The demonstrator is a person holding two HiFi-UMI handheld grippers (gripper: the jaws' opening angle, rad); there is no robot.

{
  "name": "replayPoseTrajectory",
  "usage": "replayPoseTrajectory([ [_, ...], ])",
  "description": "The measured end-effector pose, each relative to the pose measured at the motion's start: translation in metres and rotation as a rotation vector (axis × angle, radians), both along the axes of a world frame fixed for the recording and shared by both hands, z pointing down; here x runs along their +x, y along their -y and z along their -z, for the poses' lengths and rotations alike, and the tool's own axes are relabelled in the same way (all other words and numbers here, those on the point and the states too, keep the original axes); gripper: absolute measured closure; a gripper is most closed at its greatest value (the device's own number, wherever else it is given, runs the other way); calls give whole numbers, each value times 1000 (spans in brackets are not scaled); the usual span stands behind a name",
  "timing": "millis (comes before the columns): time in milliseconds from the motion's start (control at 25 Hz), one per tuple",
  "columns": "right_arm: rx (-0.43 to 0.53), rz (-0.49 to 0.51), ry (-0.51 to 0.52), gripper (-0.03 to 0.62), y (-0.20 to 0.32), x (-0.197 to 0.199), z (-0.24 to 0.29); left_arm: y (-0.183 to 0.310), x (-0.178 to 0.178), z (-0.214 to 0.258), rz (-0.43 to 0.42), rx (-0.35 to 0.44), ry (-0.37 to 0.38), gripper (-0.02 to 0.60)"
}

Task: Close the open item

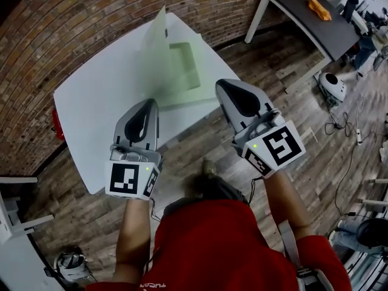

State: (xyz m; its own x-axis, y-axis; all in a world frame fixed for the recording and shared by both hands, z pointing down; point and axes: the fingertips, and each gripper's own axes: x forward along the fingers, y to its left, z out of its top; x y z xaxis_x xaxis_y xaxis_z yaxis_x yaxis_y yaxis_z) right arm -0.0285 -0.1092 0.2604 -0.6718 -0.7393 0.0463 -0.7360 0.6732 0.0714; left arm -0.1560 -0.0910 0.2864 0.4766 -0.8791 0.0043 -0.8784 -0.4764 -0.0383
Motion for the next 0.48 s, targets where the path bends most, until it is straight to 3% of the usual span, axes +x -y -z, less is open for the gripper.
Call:
replayPoseTrajectory([
  [480, -60, 75, -14, 559, 65, 17, -22, 35, 20, -11, 84, -19, 49, 566],
])
